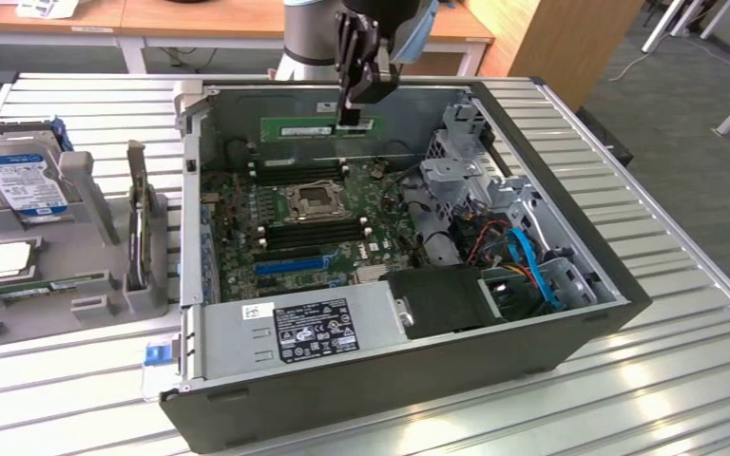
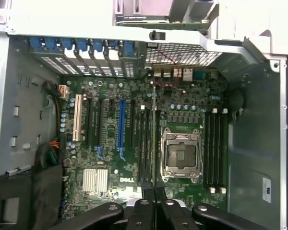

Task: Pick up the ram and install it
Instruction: 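Pick up the ram and move it above insertion slot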

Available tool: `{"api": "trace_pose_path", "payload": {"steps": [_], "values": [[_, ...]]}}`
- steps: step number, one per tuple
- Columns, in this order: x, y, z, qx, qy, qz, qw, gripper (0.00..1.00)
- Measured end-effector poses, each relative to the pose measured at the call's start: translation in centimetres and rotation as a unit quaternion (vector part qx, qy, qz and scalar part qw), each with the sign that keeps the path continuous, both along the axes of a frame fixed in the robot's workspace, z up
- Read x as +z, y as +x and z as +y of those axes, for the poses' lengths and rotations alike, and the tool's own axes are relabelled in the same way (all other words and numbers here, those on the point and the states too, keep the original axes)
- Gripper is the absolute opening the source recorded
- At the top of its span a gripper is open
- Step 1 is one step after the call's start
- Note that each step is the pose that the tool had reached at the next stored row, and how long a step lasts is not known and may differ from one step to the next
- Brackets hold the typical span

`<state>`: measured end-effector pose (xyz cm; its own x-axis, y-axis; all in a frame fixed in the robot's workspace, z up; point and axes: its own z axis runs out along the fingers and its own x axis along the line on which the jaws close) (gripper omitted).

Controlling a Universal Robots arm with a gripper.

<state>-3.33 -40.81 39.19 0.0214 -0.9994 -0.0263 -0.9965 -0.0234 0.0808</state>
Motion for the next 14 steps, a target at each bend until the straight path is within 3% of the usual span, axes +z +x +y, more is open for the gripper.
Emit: {"api": "trace_pose_path", "payload": {"steps": [7, 14], "values": [[-0.07, 0.0, 0.07, 0.0, 0.0002, -0.0001, 1.0, 0.12], [-1.03, 0.0, 0.06, 0.0, 0.0, 0.0, 1.0, 0.12]]}}
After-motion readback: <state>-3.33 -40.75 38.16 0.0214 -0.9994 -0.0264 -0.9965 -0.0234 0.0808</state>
